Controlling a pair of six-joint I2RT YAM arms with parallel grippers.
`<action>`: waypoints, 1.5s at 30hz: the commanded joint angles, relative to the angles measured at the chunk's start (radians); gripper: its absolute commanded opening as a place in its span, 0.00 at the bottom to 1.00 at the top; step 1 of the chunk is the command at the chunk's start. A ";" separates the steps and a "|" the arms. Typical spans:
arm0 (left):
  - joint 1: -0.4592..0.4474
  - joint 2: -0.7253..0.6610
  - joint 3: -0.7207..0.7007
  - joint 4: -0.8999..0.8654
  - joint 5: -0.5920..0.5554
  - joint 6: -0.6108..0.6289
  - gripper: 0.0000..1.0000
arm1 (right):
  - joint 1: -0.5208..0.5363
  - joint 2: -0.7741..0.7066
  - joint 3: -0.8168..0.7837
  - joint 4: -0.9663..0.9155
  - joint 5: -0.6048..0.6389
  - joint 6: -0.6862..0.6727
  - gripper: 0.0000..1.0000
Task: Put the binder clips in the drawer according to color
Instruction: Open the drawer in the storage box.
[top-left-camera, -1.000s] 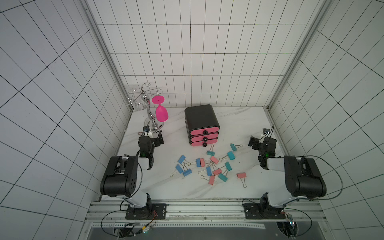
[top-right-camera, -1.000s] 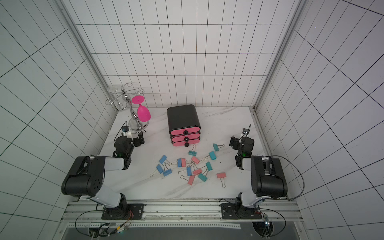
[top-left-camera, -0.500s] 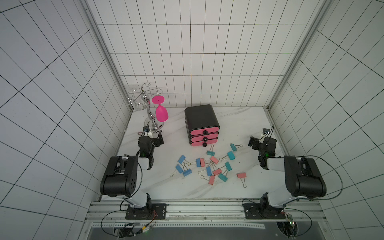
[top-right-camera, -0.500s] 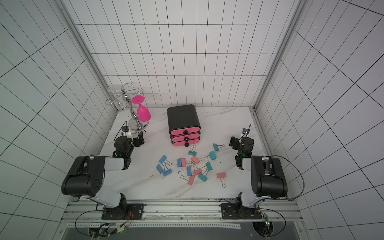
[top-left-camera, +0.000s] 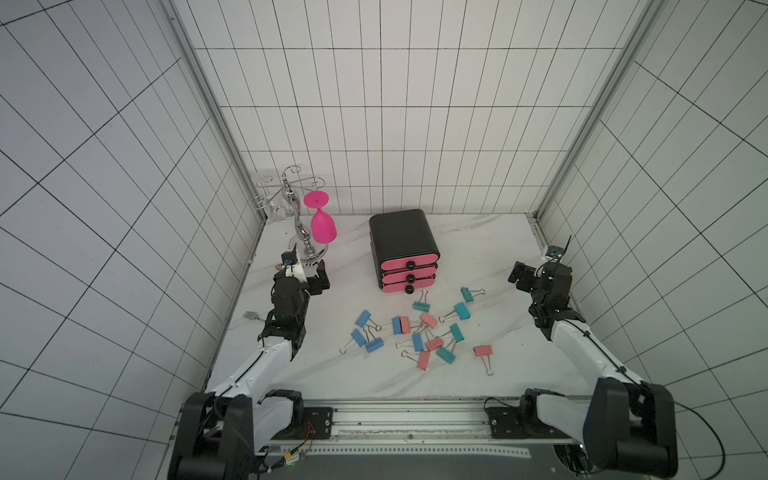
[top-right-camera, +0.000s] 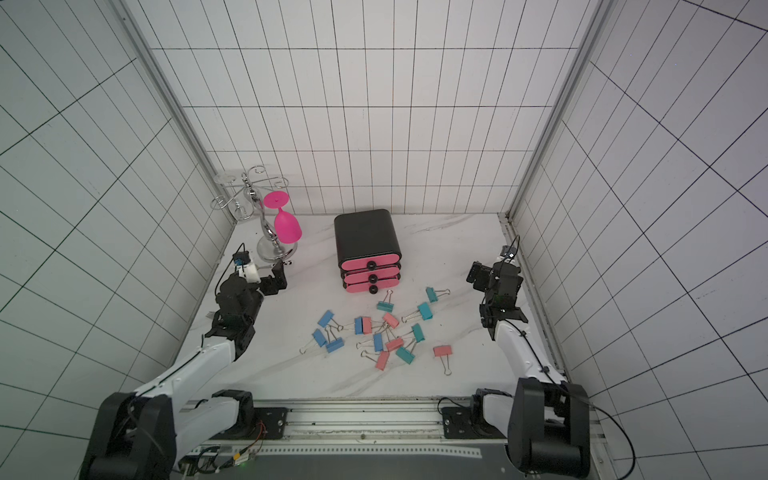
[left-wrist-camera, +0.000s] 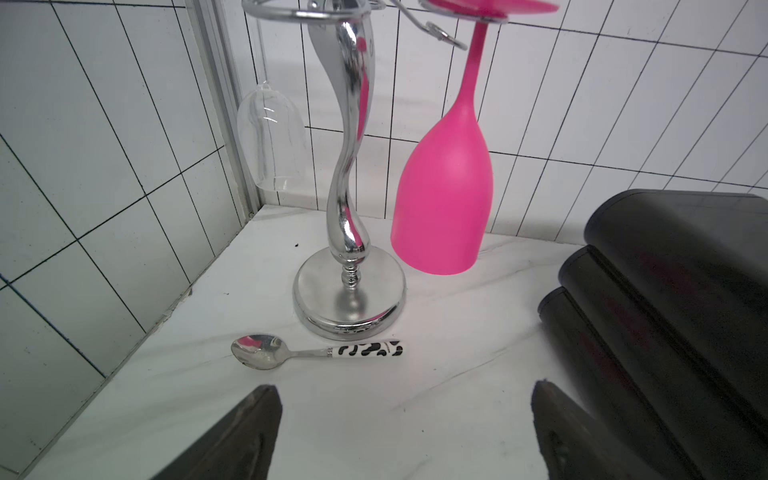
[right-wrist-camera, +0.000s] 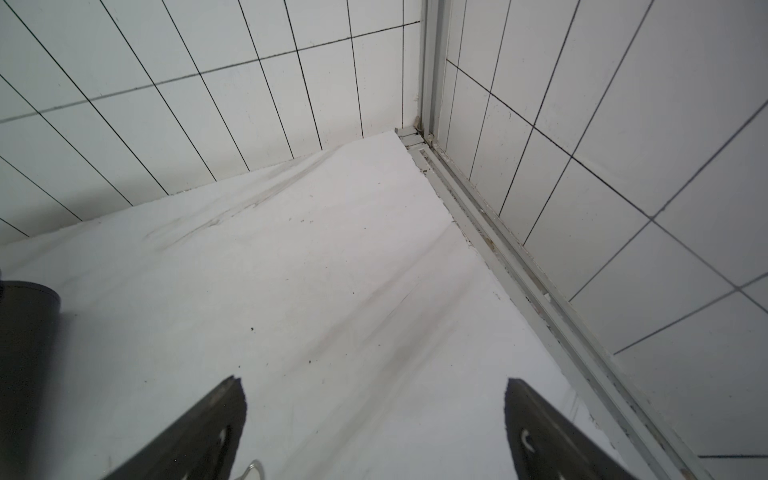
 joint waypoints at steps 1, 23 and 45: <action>-0.050 -0.158 0.004 -0.284 -0.146 -0.122 0.98 | -0.001 -0.114 0.009 -0.260 -0.002 0.236 0.99; -0.090 -0.491 0.170 -1.063 0.349 -0.810 0.63 | 0.131 -0.266 0.079 -0.564 -0.440 0.540 0.75; -0.499 -0.394 0.182 -0.939 0.172 -1.018 0.61 | 0.505 0.179 0.289 -0.281 -0.365 0.686 0.60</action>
